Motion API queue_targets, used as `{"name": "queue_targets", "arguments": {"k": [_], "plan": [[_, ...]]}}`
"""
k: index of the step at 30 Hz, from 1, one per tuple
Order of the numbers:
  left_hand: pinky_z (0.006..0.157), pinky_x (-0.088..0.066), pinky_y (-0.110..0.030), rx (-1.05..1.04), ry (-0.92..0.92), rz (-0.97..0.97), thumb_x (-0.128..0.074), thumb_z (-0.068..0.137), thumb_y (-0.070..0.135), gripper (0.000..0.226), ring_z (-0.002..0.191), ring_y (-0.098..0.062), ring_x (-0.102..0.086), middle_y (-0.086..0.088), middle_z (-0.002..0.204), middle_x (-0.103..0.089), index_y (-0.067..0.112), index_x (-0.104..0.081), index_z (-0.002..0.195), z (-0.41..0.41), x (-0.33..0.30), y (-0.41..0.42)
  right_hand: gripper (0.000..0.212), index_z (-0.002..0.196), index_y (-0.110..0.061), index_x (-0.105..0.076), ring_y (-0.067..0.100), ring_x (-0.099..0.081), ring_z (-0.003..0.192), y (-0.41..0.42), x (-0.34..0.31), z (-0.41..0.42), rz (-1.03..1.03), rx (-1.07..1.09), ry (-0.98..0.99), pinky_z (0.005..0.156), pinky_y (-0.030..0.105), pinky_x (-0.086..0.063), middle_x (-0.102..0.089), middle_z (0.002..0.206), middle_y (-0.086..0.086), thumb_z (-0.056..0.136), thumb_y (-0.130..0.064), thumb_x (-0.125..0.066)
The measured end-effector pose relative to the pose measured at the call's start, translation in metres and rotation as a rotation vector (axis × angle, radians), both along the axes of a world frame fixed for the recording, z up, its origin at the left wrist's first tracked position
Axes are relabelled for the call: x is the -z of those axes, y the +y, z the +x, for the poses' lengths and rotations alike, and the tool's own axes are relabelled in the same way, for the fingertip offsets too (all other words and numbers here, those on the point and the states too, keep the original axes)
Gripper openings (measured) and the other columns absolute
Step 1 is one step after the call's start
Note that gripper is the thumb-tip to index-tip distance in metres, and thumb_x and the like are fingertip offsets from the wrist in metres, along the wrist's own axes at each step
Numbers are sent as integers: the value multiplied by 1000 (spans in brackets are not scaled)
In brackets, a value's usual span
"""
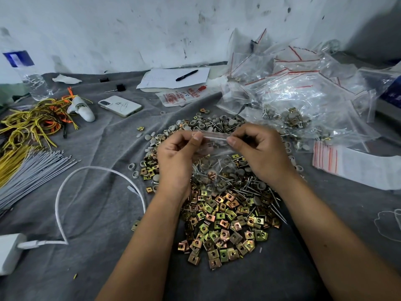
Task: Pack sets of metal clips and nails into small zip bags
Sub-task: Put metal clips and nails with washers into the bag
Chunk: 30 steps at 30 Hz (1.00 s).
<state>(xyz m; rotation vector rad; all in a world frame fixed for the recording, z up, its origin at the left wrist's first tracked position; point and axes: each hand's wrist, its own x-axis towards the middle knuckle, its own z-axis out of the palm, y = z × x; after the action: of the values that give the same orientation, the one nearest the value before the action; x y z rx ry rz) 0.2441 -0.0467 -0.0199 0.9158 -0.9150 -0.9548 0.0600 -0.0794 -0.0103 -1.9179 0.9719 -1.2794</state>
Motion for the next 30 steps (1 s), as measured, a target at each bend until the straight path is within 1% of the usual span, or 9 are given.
{"name": "queue_targets", "arguments": {"k": [2, 7, 10, 16, 19, 21, 25, 27, 30], "plan": [[77, -60, -49, -16, -27, -7, -64, 98, 3, 11, 78, -36, -69, -33, 95, -71, -3, -73, 97, -1, 2, -1, 4, 89, -8, -75, 3, -57, 66, -1, 0, -1, -16, -1, -24, 60, 16, -44, -67, 74, -7, 92, -9, -74], [77, -61, -46, -29, -78, -35, -66, 97, 5, 14, 78, -33, -69, -17, 85, -74, 9, -77, 89, 2, 3, -1, 6, 90, -13, -74, 12, -58, 64, 0, 3, 1, 12, -20, -20, 54, 23, -44, -68, 74, -3, 94, -15, -72], [64, -61, -34, -35, -127, -60, -66, 97, 3, 19, 70, -21, -72, -8, 80, -75, 14, -77, 84, 1, 2, 0, 7, 88, -21, -75, 1, -56, 61, 1, 6, 6, 0, -20, -10, 53, 15, -42, -67, 72, -15, 93, -16, -74], [65, -59, -30, -80, -167, -72, -65, 97, 2, 27, 70, -16, -71, -3, 79, -77, 20, -78, 82, -1, 2, 2, 5, 86, -27, -77, 2, -59, 57, -1, 6, 3, 15, 34, -28, 52, 16, -43, -72, 70, -12, 86, -23, -80], [68, -61, -35, -104, -147, -75, -66, 98, 10, 23, 71, -18, -71, -2, 78, -76, 22, -79, 82, 0, 2, 4, 3, 88, -26, -78, 0, -58, 54, -1, 7, 3, 49, 36, -30, 51, 12, -40, -70, 66, -16, 87, -30, -79], [66, -61, -32, -113, -127, -90, -66, 99, 16, 23, 70, -14, -71, 1, 76, -76, 24, -80, 83, 0, 1, 7, 3, 86, -27, -78, -1, -57, 55, -1, 7, 2, 50, 55, -46, 52, 13, -41, -71, 66, -13, 87, -29, -79], [72, -64, -42, 6, -133, -47, -66, 96, 31, 15, 84, -25, -75, -9, 97, -78, 21, -74, 105, -6, 0, 15, 5, 84, -24, -77, 5, -64, 64, -1, 2, -2, 27, 27, -150, 58, 21, -51, -73, 73, -7, 87, -20, -79], [60, -62, -39, 106, -223, 30, -71, 91, 34, 32, 80, -26, -77, -10, 100, -79, 24, -62, 121, -8, -1, 18, 7, 84, -24, -78, 7, -67, 68, -1, -1, -5, 40, 15, -198, 61, 21, -53, -75, 75, -5, 88, -18, -78], [57, -60, -32, 142, -348, 105, -74, 91, 17, 41, 81, -26, -79, -10, 93, -80, 18, -56, 128, -14, -8, 20, 7, 87, -28, -80, 16, -74, 75, -2, -5, -15, 97, 38, -319, 64, 27, -60, -77, 82, -1, 91, -23, -76]]}}
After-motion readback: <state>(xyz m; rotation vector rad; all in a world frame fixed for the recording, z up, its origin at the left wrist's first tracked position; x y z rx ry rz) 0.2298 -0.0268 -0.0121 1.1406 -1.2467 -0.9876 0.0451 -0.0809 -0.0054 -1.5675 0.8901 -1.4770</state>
